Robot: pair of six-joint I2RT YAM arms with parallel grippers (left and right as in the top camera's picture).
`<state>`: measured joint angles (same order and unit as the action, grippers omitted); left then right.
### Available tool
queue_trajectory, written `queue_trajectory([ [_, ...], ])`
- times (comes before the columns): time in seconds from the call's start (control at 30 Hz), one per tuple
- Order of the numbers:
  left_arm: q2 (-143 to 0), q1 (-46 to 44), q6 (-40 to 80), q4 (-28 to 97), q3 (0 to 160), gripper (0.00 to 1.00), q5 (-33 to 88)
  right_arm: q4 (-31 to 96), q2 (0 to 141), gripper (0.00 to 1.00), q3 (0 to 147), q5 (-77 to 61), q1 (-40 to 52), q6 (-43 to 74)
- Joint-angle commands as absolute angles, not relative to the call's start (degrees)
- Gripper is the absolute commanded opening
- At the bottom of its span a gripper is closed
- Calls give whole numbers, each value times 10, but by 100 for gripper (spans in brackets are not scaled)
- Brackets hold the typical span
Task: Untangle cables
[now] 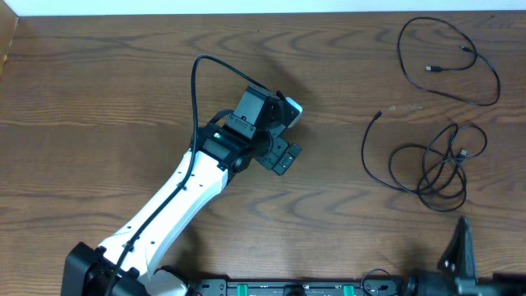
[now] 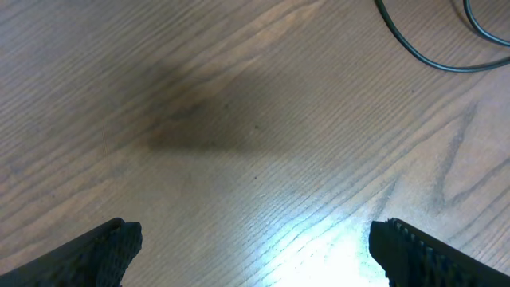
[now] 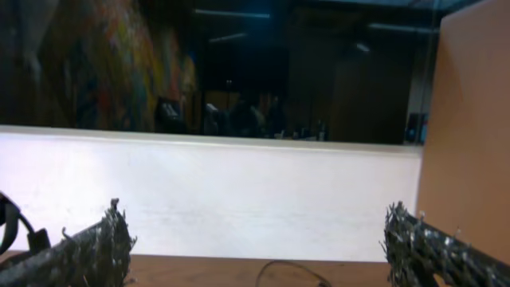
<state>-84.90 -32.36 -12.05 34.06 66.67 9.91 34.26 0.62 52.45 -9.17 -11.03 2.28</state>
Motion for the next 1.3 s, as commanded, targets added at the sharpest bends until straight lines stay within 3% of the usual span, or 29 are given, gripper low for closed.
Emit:
queue_trajectory([
  [0.0, -851, -322, -122, 340, 674, 98, 94, 324, 4, 99, 475, -85, -113, 55],
  [0.73, -851, -322, -122, 340, 674, 98, 94, 190, 4, 99, 193, -85, -113, 199],
  [1.27, -851, -322, -122, 340, 674, 98, 94, 79, 3, 99, 64, -85, -113, 234],
])
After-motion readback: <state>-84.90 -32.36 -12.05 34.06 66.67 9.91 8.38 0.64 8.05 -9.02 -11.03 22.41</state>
